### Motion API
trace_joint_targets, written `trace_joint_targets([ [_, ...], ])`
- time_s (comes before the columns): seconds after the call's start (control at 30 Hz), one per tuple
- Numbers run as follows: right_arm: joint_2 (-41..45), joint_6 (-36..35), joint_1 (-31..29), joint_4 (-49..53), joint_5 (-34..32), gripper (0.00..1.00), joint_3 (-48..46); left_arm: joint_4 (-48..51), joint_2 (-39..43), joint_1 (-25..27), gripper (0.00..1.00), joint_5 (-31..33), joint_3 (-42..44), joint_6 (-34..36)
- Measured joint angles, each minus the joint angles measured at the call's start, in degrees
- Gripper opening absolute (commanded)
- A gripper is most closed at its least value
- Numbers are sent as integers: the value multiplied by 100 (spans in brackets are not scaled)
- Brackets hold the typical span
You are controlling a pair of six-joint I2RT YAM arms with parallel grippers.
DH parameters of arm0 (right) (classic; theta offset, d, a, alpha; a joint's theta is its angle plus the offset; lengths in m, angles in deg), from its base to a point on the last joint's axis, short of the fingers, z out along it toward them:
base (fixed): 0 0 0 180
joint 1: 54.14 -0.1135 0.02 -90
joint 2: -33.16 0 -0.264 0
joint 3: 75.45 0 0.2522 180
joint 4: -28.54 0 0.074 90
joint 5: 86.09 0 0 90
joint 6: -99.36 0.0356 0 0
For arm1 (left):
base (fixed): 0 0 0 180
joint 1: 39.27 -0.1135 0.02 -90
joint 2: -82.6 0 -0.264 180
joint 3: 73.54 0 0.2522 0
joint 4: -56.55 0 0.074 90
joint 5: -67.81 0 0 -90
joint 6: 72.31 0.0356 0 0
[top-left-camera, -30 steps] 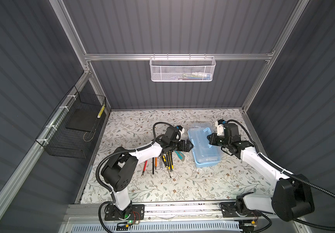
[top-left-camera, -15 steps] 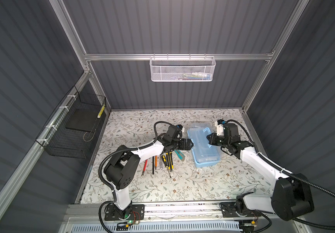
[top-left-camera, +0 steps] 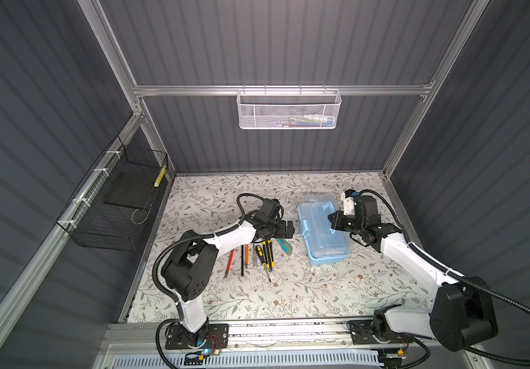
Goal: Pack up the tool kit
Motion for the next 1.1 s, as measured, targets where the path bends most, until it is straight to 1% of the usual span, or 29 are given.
trace_joint_targets([
  [0.13, 0, 2, 0, -2, 7, 0, 0, -350, 284, 136, 99, -59, 31, 94],
  [0.23, 0, 2, 0, -2, 28, 0, 0, -507, 273, 192, 99, -155, -15, 105],
  [0.53, 0, 2, 0, -26, 70, 0, -22, -511, -275, 195, 99, -293, -461, 81],
  [0.83, 0, 7, 0, -127, 90, 0, -76, -472, -450, 195, 99, -398, -702, 44],
  [1.1, 0, 0, 2, -90, 42, 0, -85, 4, -791, 197, 99, -367, -1062, 44],
])
